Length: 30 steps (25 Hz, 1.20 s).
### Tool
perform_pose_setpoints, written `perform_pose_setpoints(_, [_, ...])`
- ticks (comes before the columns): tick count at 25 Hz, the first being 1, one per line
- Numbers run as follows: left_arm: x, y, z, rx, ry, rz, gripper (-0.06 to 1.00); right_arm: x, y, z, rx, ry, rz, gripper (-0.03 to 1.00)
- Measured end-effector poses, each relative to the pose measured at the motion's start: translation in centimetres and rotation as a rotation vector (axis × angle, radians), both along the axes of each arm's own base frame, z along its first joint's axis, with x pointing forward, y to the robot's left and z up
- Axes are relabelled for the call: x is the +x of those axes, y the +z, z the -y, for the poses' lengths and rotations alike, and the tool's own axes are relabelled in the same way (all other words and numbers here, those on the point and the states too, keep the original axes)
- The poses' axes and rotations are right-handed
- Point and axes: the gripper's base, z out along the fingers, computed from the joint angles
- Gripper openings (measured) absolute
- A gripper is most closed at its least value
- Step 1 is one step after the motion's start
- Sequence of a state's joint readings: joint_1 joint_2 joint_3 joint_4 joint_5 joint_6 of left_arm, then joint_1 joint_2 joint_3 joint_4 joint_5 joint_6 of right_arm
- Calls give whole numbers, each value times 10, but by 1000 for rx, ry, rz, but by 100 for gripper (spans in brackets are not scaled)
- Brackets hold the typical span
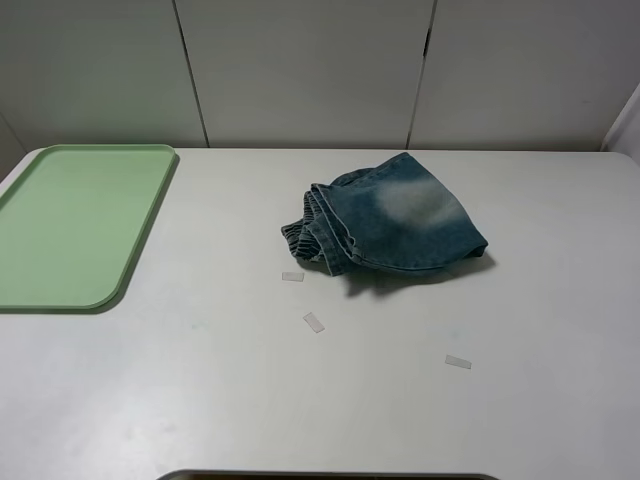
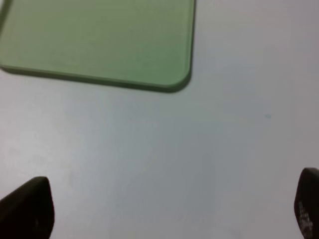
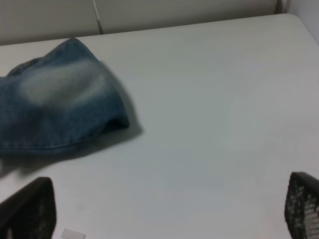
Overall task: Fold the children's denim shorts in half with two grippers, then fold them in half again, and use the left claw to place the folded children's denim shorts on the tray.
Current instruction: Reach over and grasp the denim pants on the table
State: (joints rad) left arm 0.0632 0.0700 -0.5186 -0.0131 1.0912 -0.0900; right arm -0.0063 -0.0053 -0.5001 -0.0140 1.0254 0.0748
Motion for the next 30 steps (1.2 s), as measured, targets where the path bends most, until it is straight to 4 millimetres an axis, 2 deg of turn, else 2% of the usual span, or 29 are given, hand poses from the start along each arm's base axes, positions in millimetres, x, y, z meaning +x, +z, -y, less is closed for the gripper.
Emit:
perform_pose_setpoints(1, [0,0,0,0,0,0,96,0,0,0,0,0,0,69])
perform_pose_setpoints(2, [22,20,2,-29,-24,-111,96,0,0,0,0,0,0,69])
perform_pose_setpoints(3, [22,20,2,-29,-24,-111,96,0,0,0,0,0,0,69])
perform_pose_setpoints(6, [48,43,1,-21,-46,-182,96,0,0,0,0,0,1,69])
perform_pose_setpoints(7, [58,49,1,-21,-57,-195,96,0,0,0,0,0,1,69])
perform_pose_setpoints(8, [77,58,2,-27,-78,-215,96,0,0,0,0,0,1,69])
perform_pose_setpoints(10, [96,63,3,-27,-98,-233,96,0,0,0,0,0,1,69])
perform_pose_setpoints(11, [96,63,3,-27,-98,-233,96,0,0,0,0,0,1,69])
perform_pose_setpoints(12, [125,65,8,-24,-134,-261,96,0,0,0,0,0,1,69])
perform_pose_setpoints(13, [139,63,11,-23,-152,-283,96,0,0,0,0,0,1,69])
perform_pose_setpoints(14, [139,63,11,-23,-152,-283,96,0,0,0,0,0,1,69])
perform_pose_setpoints(17, [174,54,24,-15,-211,-319,96,0,0,0,0,0,1,69])
perform_pose_setpoints(18, [193,46,35,-7,-252,-340,96,0,0,0,0,0,1,69])
perform_pose_setpoints(22, [232,25,71,-3,-350,-362,96,0,0,0,0,0,1,69])
perform_pose_setpoints(23, [239,21,83,-6,-375,-358,96,0,0,0,0,0,1,69])
perform_pose_setpoints(24, [239,21,83,-6,-375,-358,96,0,0,0,0,0,1,69])
perform_pose_setpoints(30, [269,-13,148,-25,-488,-383,96,0,0,0,0,0,1,69])
